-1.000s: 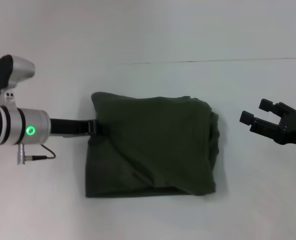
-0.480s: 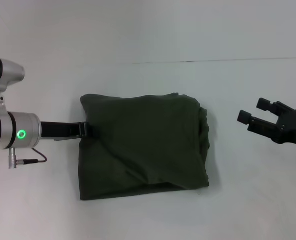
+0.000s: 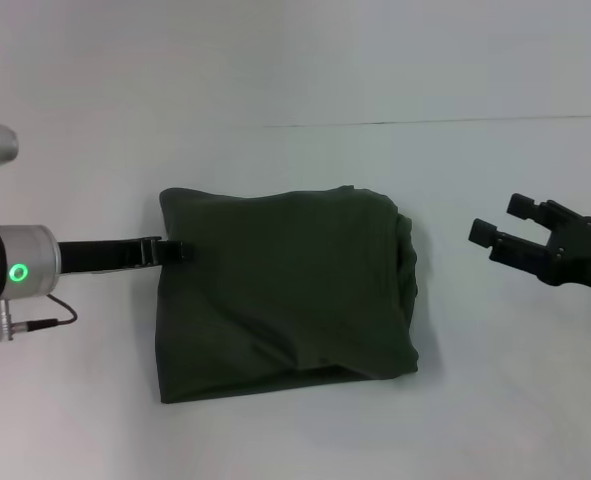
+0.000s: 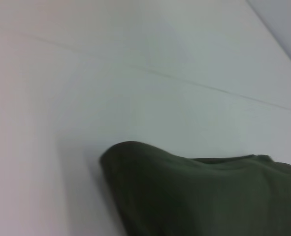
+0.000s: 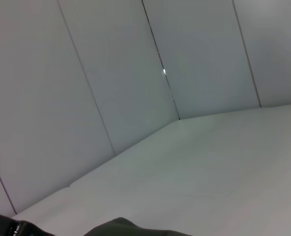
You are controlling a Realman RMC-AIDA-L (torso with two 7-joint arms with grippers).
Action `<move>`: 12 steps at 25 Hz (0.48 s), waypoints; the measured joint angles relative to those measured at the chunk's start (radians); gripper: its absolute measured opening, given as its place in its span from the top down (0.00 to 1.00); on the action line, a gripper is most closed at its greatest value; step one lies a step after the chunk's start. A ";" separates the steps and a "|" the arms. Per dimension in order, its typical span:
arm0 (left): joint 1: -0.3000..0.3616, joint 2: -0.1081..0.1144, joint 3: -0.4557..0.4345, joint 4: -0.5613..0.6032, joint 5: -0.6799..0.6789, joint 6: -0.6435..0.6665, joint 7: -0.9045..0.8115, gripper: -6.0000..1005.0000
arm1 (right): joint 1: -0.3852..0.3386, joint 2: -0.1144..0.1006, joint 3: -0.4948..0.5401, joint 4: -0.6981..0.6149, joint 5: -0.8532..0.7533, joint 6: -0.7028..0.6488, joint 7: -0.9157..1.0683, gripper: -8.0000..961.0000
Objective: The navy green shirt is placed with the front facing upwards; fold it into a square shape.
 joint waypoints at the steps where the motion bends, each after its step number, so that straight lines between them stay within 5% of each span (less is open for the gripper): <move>1: 0.009 0.000 0.000 0.015 -0.008 0.022 0.021 0.73 | 0.000 0.000 0.000 0.000 0.000 -0.002 -0.001 0.03; 5: 0.047 -0.013 -0.019 0.086 -0.032 0.123 0.112 0.61 | 0.002 -0.002 0.000 -0.008 0.000 -0.032 -0.008 0.03; 12: 0.181 -0.068 -0.049 0.261 -0.199 0.346 0.461 0.37 | 0.013 -0.010 0.000 -0.027 -0.062 -0.173 -0.087 0.03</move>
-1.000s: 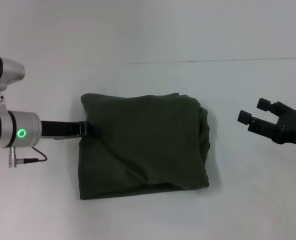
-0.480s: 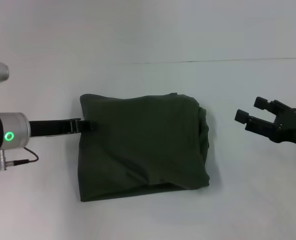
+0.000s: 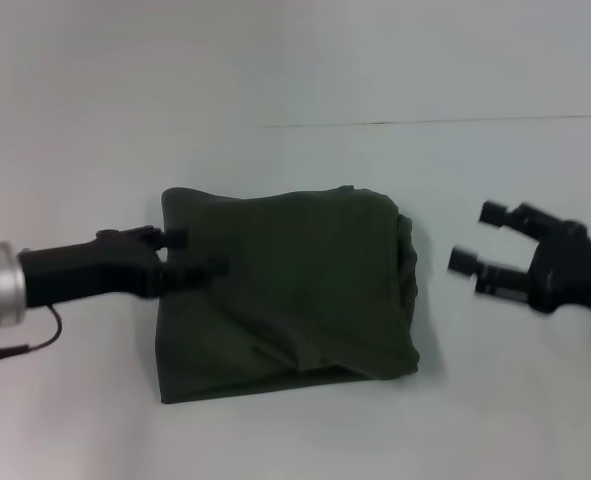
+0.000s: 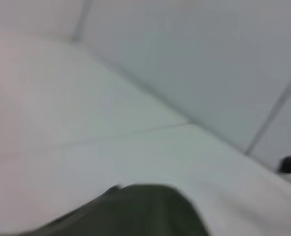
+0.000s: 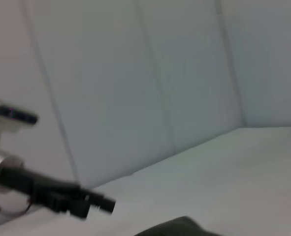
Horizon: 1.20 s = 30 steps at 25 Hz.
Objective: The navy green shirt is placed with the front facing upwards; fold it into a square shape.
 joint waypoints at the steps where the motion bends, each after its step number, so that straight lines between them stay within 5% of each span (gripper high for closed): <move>1: 0.022 -0.002 -0.002 0.010 -0.033 0.035 0.059 0.32 | 0.000 0.003 0.000 -0.002 -0.020 -0.017 -0.025 0.03; 9: 0.130 -0.005 -0.065 -0.050 -0.055 0.184 0.424 0.09 | -0.018 0.013 -0.006 0.124 -0.108 -0.049 -0.269 0.03; 18: 0.188 -0.005 -0.183 -0.263 -0.038 0.151 0.742 0.09 | -0.063 0.014 0.011 0.234 -0.115 0.081 -0.411 0.03; 30: 0.190 -0.004 -0.196 -0.290 -0.006 0.127 0.773 0.09 | -0.041 0.018 0.045 0.293 -0.111 0.129 -0.466 0.03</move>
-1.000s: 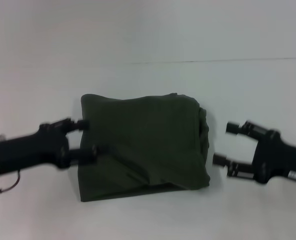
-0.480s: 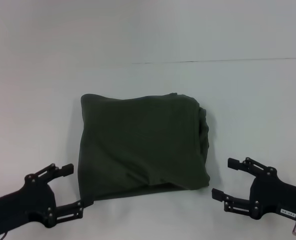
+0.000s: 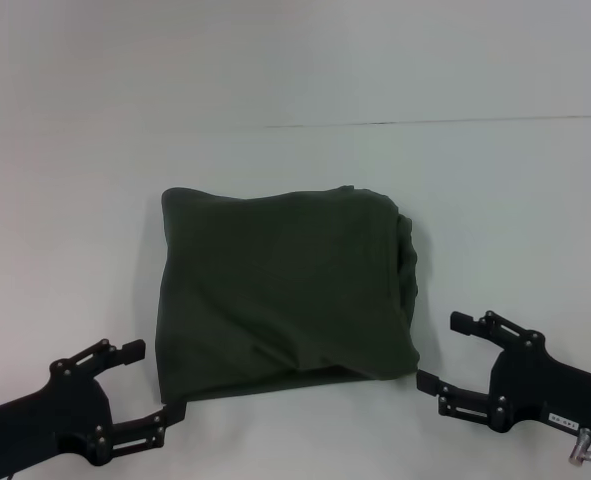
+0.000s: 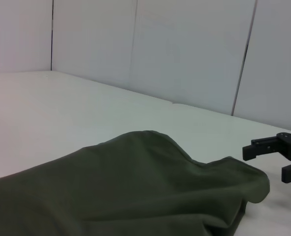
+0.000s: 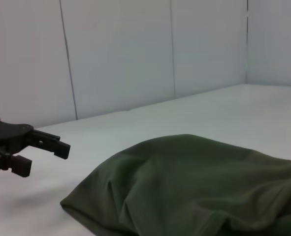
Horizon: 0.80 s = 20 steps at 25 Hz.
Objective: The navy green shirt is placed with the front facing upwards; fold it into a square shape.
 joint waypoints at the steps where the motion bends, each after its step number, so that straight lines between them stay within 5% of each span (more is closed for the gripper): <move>1: 0.000 0.000 0.000 0.000 0.000 0.001 0.000 0.09 | 0.001 0.000 0.000 0.003 0.000 0.000 0.000 0.03; 20: -0.009 0.003 -0.002 0.003 -0.005 0.003 0.002 0.09 | 0.003 -0.002 0.001 0.028 -0.001 -0.009 -0.028 0.03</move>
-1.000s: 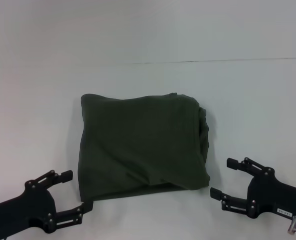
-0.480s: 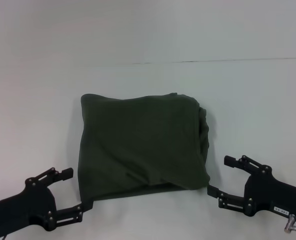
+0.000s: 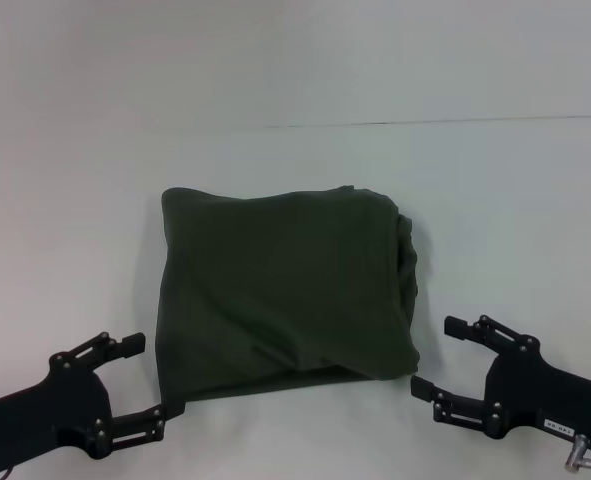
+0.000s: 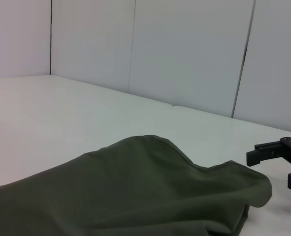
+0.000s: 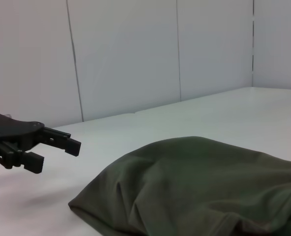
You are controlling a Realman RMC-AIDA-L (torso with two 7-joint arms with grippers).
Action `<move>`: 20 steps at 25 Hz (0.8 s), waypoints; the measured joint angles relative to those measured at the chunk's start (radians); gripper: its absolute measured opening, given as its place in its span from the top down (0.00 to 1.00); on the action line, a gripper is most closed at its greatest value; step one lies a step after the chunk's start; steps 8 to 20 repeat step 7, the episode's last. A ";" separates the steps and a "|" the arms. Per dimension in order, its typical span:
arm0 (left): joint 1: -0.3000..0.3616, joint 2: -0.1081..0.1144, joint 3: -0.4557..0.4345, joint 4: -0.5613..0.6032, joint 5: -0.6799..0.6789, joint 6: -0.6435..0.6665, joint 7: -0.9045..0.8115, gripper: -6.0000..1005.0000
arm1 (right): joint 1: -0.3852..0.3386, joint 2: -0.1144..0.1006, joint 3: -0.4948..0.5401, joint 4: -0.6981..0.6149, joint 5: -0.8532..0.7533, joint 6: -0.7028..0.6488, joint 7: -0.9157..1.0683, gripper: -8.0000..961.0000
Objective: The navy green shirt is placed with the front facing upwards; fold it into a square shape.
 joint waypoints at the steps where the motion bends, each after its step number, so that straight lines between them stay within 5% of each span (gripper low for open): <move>1: 0.000 0.000 0.000 0.000 0.000 0.000 0.000 0.09 | 0.000 0.000 0.000 0.001 0.000 0.000 0.000 0.03; 20: 0.000 0.000 0.000 -0.003 -0.002 -0.006 0.002 0.09 | 0.000 0.000 -0.001 0.002 0.000 0.000 -0.001 0.03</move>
